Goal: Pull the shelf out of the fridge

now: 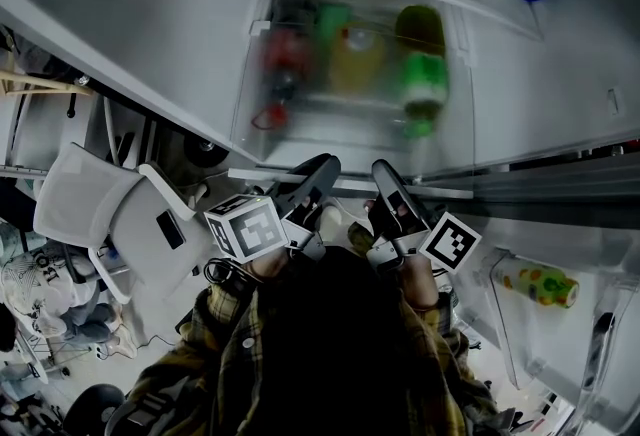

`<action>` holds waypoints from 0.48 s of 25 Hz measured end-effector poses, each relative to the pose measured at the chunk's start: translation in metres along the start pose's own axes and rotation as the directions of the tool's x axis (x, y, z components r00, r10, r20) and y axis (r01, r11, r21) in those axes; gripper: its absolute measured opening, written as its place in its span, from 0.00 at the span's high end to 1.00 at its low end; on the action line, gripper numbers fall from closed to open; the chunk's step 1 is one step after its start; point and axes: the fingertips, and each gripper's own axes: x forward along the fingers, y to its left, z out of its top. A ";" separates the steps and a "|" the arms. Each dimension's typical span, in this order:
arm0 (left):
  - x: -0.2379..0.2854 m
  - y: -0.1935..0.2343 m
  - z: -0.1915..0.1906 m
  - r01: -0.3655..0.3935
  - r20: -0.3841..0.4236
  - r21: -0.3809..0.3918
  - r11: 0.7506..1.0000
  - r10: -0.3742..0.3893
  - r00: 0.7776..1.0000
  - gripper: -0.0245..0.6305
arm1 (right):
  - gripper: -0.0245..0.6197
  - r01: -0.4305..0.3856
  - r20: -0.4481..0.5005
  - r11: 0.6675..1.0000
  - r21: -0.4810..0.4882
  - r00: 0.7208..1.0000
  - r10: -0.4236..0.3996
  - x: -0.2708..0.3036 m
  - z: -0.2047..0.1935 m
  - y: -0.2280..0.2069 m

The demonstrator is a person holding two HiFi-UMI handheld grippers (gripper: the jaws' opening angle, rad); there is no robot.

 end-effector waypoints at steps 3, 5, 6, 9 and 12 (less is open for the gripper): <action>0.000 0.000 0.000 0.000 0.001 0.000 1.000 0.000 1.000 0.85 | 0.87 0.001 0.000 1.000 0.000 1.000 -0.001 0.000 0.000 0.000; -0.001 0.000 0.000 0.004 0.000 -0.002 1.000 -0.004 1.000 0.85 | 0.87 0.000 0.000 1.000 -0.003 1.000 0.000 0.000 0.000 0.001; -0.001 -0.001 0.000 0.004 0.000 -0.002 1.000 -0.004 1.000 0.85 | 0.87 -0.001 0.000 1.000 -0.004 1.000 0.000 0.000 0.000 0.001; -0.001 -0.001 -0.001 0.008 -0.003 -0.005 1.000 -0.008 1.000 0.85 | 0.87 -0.001 0.000 1.000 -0.003 1.000 0.001 0.000 0.000 0.001; -0.001 0.000 -0.001 0.007 -0.001 -0.006 1.000 -0.007 1.000 0.85 | 0.87 -0.002 0.001 1.000 -0.001 1.000 0.002 0.000 0.000 0.001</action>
